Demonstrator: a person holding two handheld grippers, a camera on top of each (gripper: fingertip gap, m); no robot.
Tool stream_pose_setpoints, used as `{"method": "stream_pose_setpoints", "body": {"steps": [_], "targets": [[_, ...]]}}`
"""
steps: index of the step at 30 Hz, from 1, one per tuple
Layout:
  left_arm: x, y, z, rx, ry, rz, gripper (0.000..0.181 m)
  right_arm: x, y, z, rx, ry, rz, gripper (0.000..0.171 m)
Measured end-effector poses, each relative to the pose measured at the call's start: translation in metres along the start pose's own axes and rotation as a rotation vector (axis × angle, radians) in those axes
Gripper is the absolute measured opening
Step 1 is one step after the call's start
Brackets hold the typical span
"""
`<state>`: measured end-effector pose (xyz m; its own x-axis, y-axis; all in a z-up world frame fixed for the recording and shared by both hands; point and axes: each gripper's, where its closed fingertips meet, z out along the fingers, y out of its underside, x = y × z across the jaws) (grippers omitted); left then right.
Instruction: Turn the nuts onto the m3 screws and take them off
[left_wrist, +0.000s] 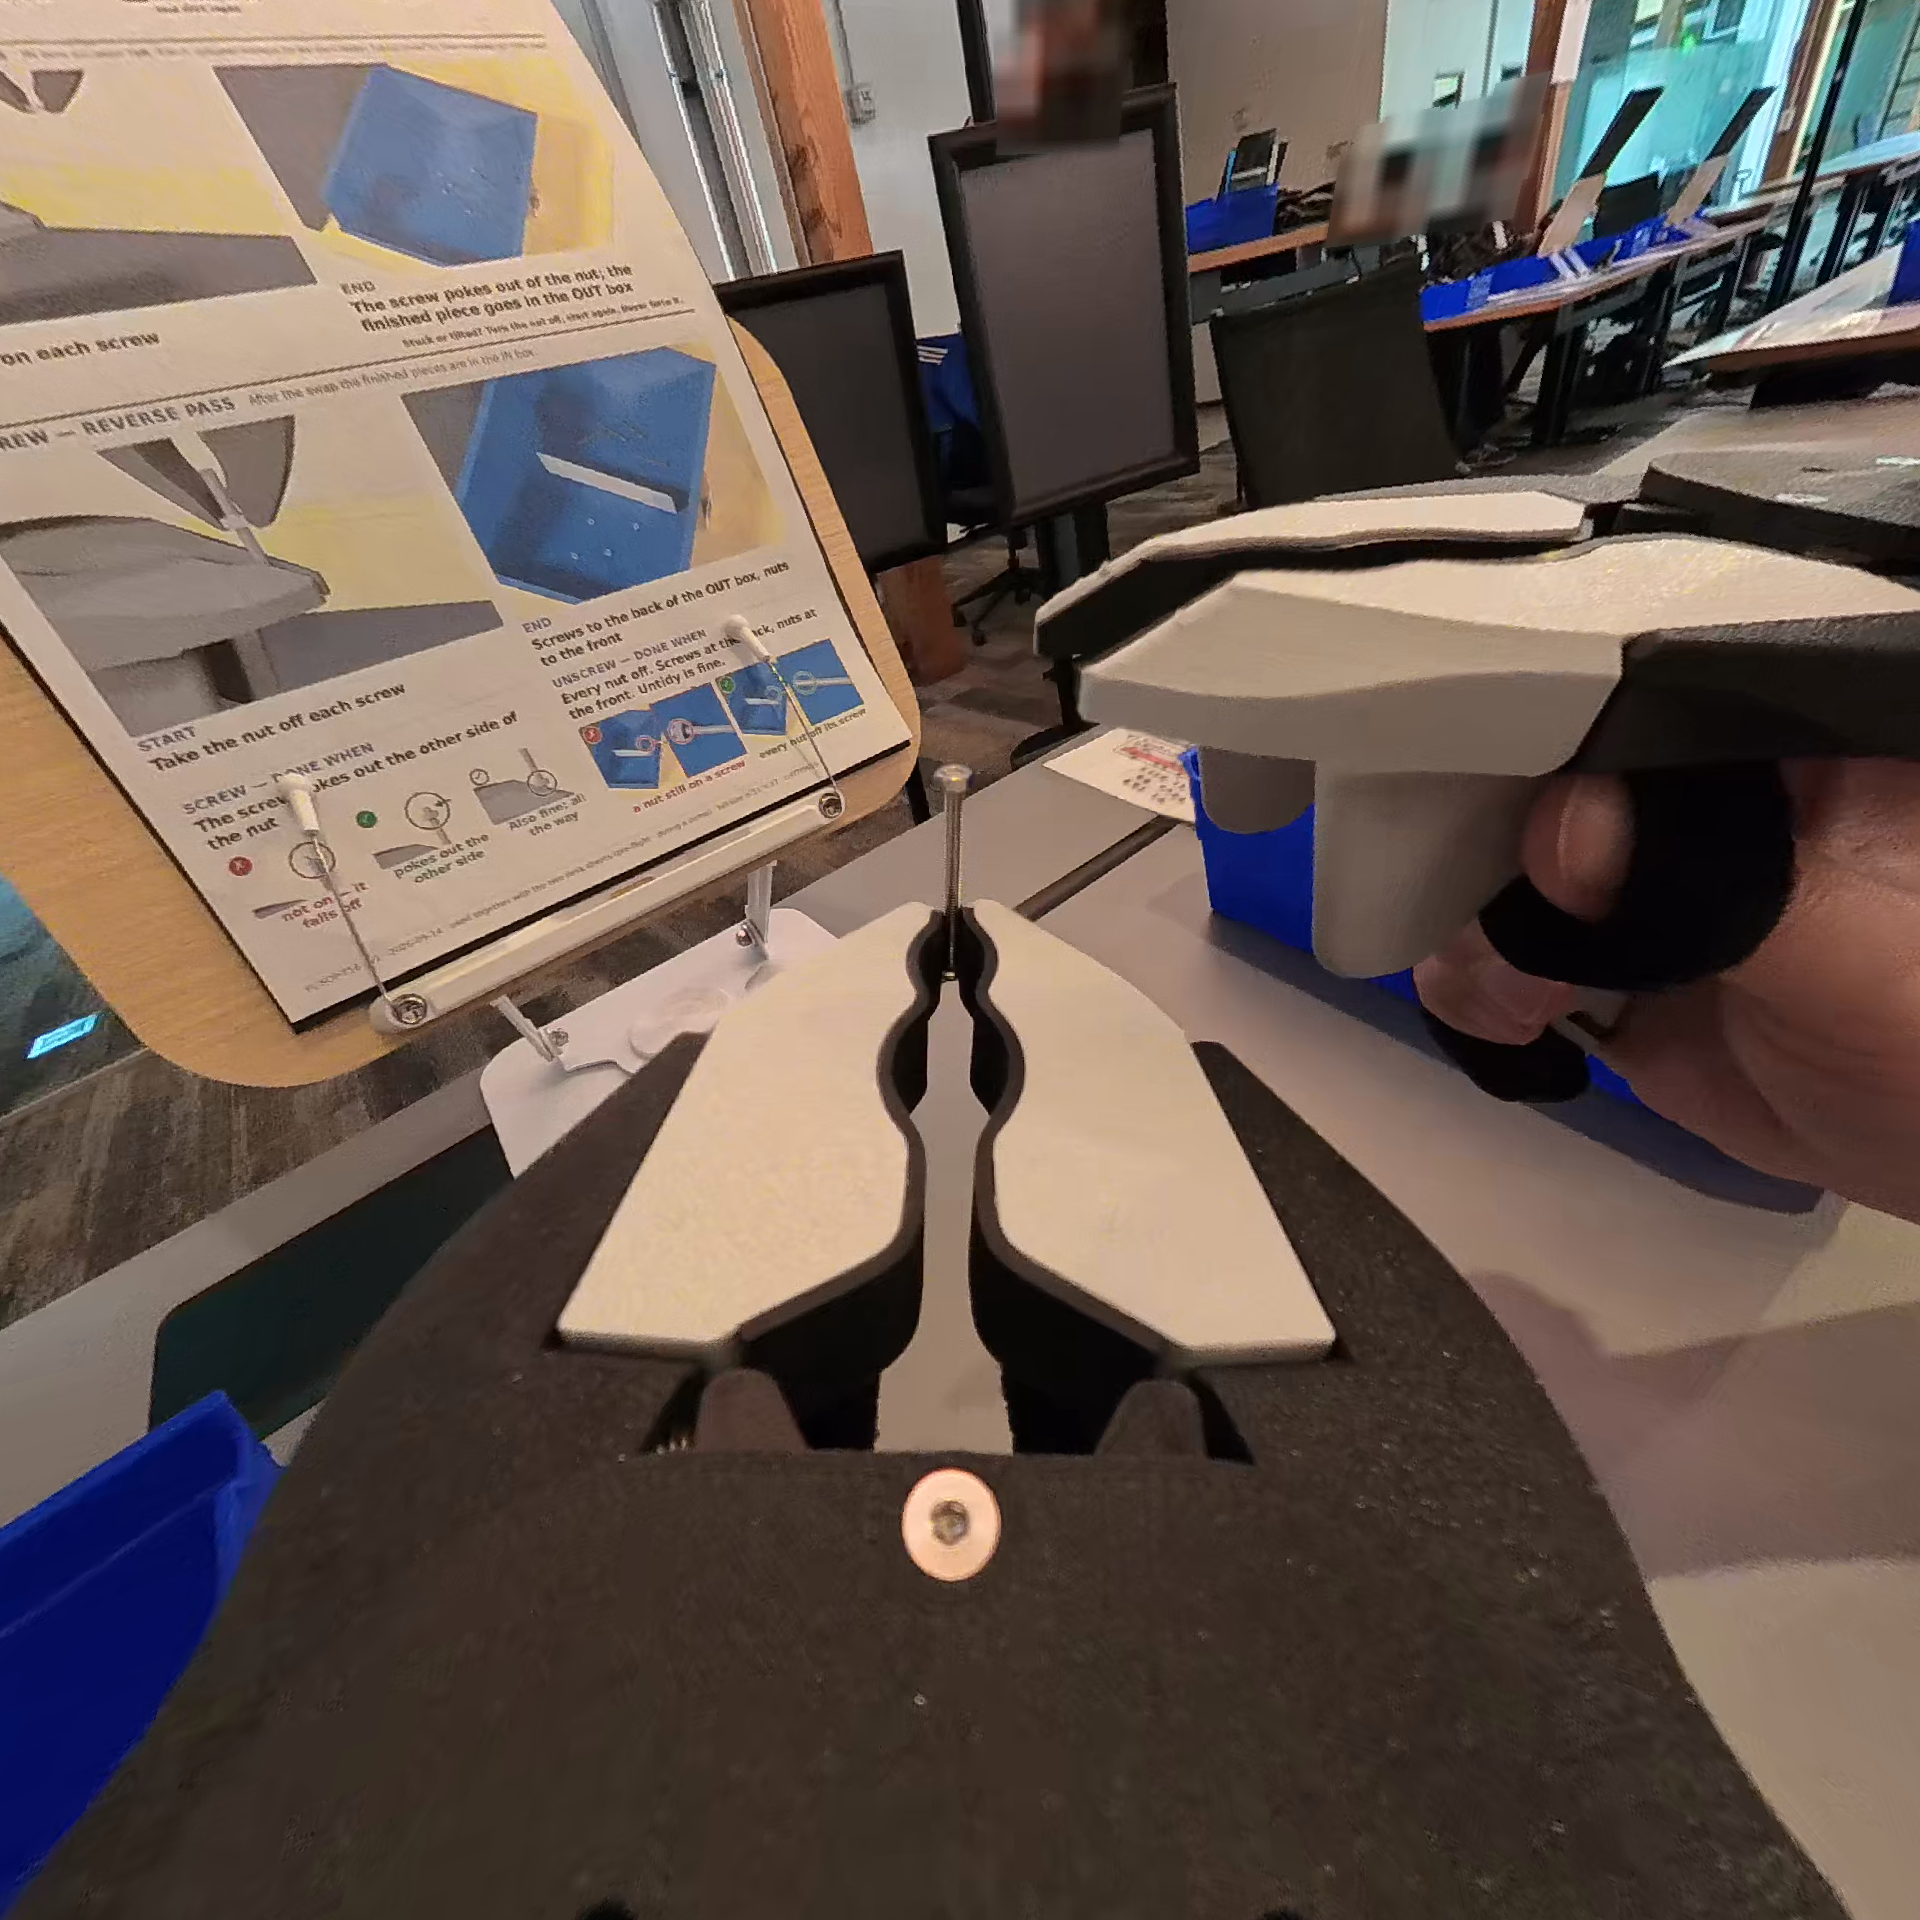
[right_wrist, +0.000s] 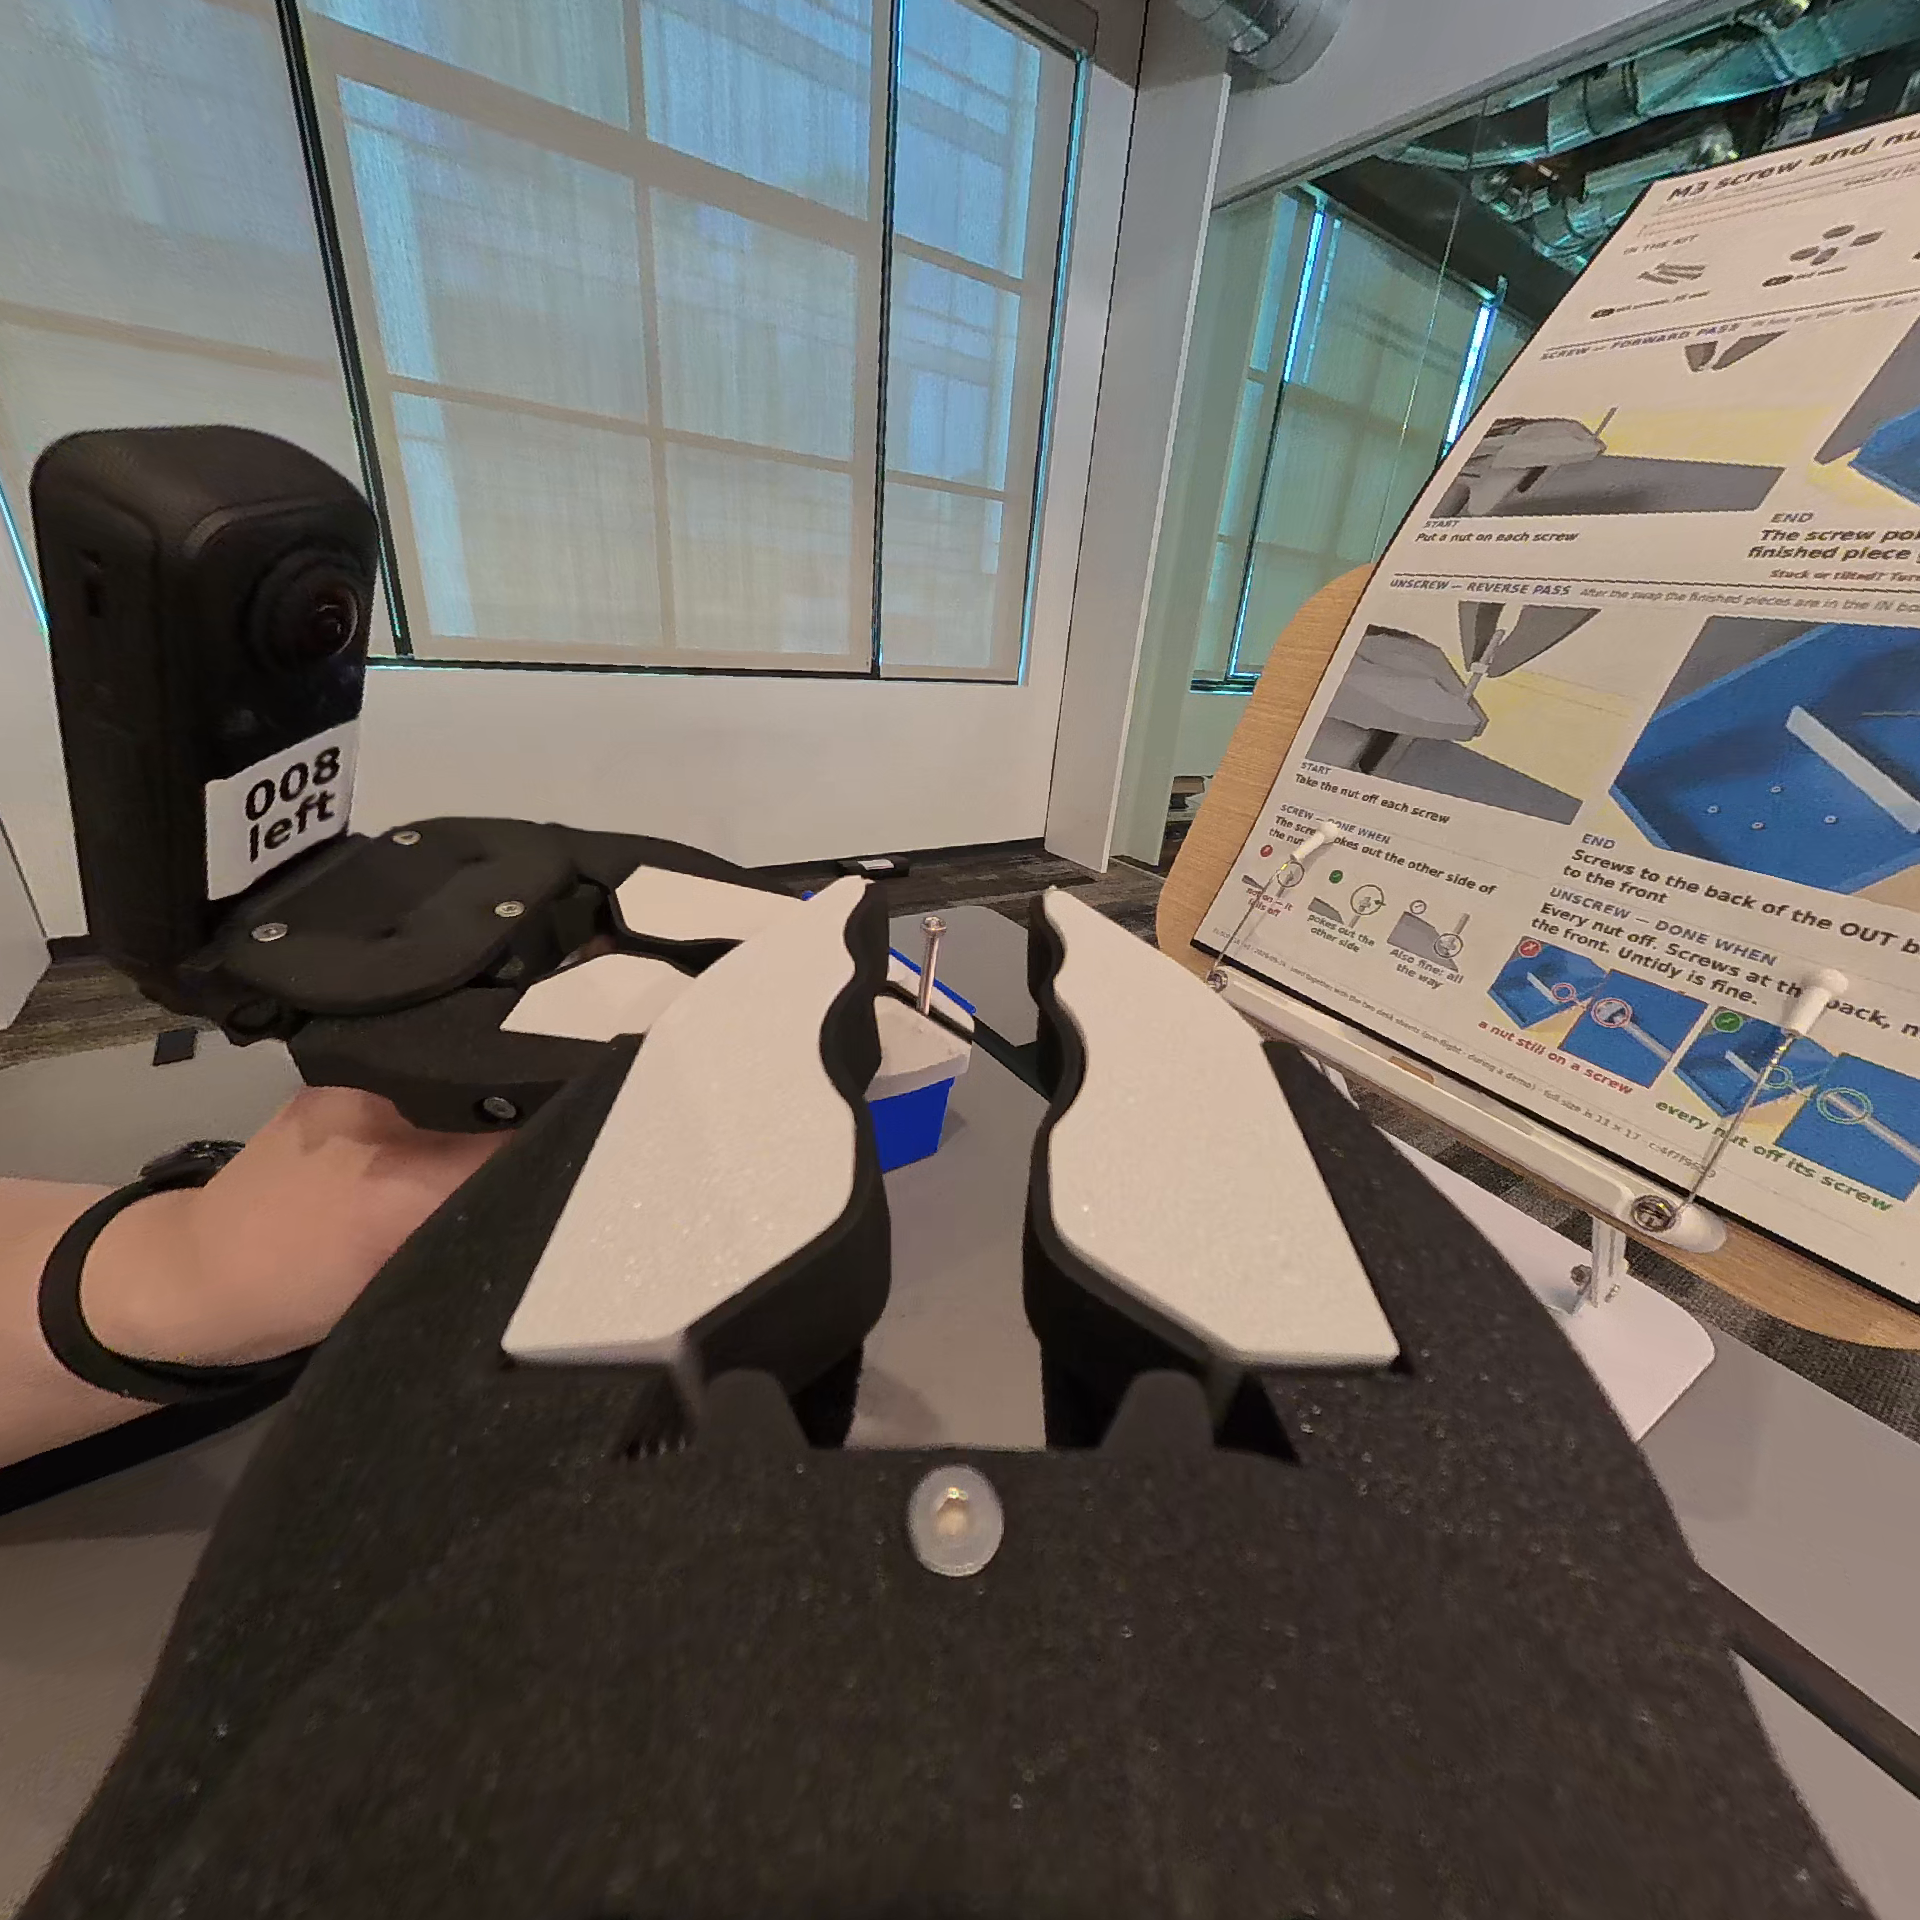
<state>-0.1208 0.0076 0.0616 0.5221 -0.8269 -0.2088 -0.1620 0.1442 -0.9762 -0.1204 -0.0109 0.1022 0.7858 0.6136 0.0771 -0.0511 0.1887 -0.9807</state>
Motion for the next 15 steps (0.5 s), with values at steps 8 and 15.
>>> {"method": "stream_pose_setpoints", "body": {"steps": [8, 15], "targets": [[0.006, -0.001, 0.000, 0.013, 0.007, 0.016, 0.002, -0.005, 0.008, 0.004, -0.022, -0.023, 0.014, 0.025], [0.011, -0.003, -0.002, 0.016, 0.008, 0.036, 0.002, -0.008, 0.018, 0.008, -0.060, -0.025, -0.009, 0.020]]}}
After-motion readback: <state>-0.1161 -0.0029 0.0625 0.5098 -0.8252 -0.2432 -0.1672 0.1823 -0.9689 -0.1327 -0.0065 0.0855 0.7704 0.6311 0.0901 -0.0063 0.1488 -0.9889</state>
